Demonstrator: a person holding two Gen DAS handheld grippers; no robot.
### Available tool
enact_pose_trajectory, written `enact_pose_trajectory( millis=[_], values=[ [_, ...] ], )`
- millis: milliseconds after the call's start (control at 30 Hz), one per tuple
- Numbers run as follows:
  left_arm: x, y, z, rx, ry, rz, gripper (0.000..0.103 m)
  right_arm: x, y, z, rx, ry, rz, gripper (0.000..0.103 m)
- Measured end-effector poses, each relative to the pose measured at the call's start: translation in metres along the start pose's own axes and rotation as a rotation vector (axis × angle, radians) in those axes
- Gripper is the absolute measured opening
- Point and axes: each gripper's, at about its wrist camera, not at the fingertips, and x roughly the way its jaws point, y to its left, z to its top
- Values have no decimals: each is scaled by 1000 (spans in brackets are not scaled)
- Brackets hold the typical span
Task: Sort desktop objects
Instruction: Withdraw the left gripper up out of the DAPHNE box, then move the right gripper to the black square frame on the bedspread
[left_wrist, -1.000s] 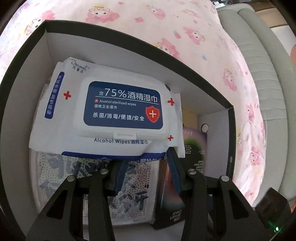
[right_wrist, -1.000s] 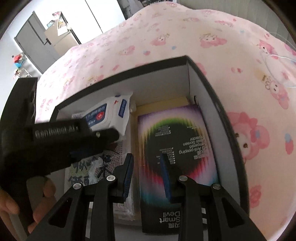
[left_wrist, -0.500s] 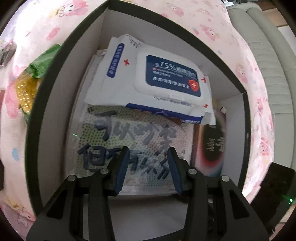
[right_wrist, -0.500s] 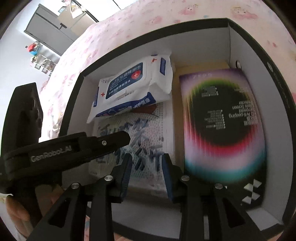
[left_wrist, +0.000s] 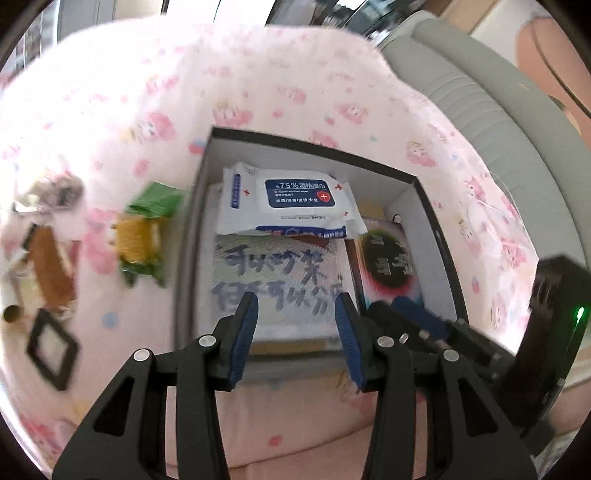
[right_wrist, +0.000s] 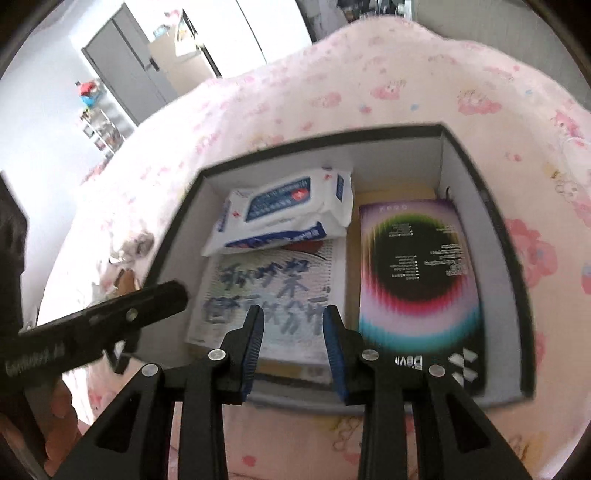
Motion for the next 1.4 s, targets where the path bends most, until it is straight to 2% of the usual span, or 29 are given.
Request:
enact_pose_trajectory(
  millis=[67,167,267,467,800,1167,1400],
  values=[
    [-18,13,-6,18,-18,1,47,-23,9,-12,-20,-32,11,29],
    [-27,22,-23,10,-43,-11,46,-42,17,-30,13,-7,128,32],
    [-40,31,-43,1,-68,-18,47,-46,33,-49,4,0,135,35],
    [-71,49,-74,-4,-104,-20,47,-65,72,-76,-80,-16,99,35],
    [-108,71,-99,-6,-165,16,47,-74,126,-94,-203,-20,84,35],
    [-111,89,-119,-39,-174,12,46,-69,141,-113,-239,3,89,35],
    [-106,99,-113,-40,-162,16,45,-58,147,-117,-242,11,92,34]
  ],
)
